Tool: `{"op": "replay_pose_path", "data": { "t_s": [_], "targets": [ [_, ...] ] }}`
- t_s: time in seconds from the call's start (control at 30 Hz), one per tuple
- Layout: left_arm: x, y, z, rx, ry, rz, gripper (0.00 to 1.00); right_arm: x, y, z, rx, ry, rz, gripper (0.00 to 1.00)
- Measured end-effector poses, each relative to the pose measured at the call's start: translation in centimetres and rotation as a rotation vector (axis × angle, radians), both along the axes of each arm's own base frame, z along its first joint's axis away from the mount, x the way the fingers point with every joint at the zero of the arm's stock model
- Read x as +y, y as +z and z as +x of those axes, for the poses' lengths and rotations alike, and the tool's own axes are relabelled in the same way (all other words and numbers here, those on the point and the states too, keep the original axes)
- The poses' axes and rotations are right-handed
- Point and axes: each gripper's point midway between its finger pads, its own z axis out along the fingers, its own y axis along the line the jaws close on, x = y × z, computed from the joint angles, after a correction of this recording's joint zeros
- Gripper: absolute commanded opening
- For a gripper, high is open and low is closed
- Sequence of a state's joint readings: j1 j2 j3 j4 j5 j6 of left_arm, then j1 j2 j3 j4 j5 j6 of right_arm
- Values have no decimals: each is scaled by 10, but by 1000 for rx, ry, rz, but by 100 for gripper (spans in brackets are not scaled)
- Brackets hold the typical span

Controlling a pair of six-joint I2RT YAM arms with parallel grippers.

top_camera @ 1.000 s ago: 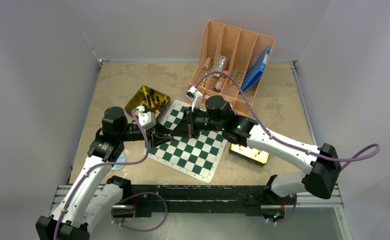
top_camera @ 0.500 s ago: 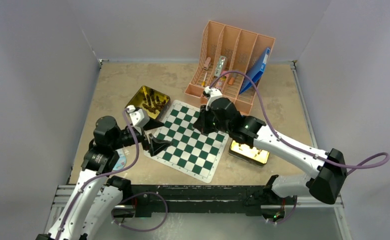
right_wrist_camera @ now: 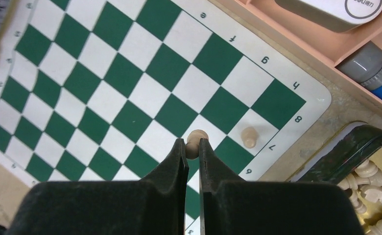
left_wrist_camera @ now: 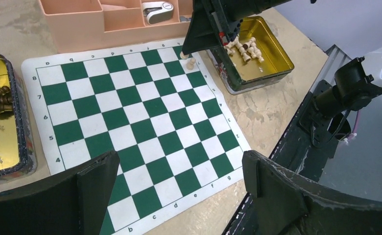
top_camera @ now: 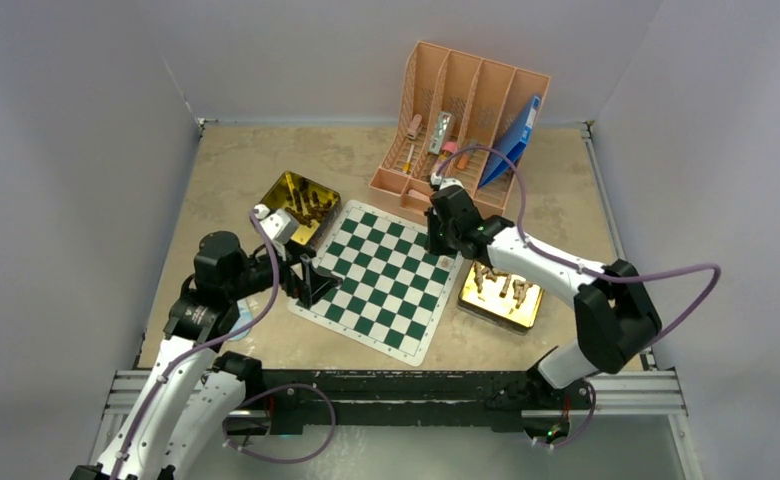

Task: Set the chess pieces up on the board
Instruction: Place the chess piece on the chessboard.

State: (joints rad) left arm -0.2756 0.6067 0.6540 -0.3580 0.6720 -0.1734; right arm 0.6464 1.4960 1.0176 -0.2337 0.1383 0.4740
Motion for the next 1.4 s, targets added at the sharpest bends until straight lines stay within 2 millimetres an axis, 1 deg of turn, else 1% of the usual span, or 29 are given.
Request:
{"op": "replay_pose_path", "data": {
  "t_s": [0.1,0.23,0.67,1.27,1.4],
  "targets": [
    [2,-1,-1,1,13,5,96,-6,-19,5,32,-11,-31,8],
    [3,0,-2,-3,18,5,96,-11,-36,8,61,-16,-61,9],
    [4,-1,-2,2,23,8,96,-17,-70,9,125,-15,-118,11],
    [4,-1,-2,2,24,9,96,-15,-67,17,106,-19,-103,11],
    [4,-1,-2,2,24,9,96,-15,-69,19,107,-22,-102,12]
  ]
}}
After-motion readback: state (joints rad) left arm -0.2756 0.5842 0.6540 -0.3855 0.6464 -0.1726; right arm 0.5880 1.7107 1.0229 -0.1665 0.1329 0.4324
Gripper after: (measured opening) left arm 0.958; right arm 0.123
